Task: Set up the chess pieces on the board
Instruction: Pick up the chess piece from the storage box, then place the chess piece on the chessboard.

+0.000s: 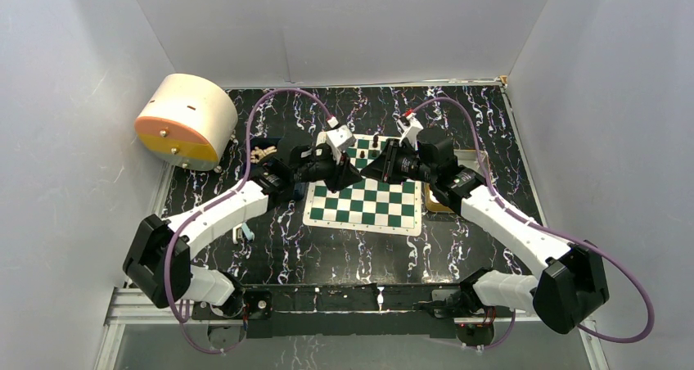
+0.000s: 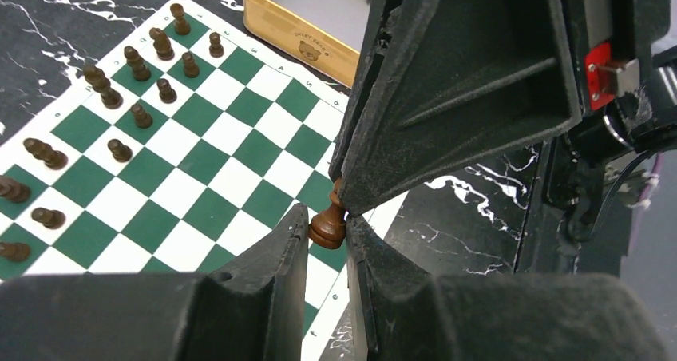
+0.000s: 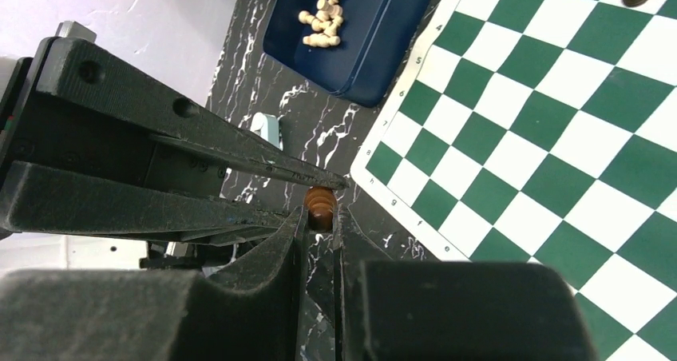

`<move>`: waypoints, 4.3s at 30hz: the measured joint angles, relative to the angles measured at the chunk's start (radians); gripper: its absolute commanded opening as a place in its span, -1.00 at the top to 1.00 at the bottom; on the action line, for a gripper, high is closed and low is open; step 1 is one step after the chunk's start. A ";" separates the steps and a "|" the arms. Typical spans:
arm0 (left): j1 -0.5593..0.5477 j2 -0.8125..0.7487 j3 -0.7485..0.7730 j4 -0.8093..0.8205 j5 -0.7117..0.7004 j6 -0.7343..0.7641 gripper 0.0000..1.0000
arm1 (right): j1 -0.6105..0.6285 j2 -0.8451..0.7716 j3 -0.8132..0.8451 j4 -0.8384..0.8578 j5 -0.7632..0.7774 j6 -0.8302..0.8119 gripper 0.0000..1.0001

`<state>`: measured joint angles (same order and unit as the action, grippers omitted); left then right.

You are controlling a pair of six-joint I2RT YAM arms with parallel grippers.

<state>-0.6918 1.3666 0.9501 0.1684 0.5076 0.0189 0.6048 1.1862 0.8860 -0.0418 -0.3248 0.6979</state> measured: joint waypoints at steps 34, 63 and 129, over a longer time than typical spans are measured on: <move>-0.009 -0.167 -0.196 -0.233 -0.375 0.210 -0.83 | -0.126 0.460 0.455 -0.399 0.434 -0.429 0.66; -0.009 -0.491 -0.257 -0.224 -1.011 0.162 -0.86 | 0.074 1.037 1.087 -0.610 0.510 -0.442 0.62; -0.009 -0.506 -0.272 -0.215 -1.020 0.168 -0.86 | 0.078 1.149 1.096 -0.549 0.617 -0.465 0.30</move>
<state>-0.7006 0.8604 0.6777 -0.0463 -0.5121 0.1867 0.6827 2.3352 1.9823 -0.5907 0.2924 0.2329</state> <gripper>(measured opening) 0.928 0.298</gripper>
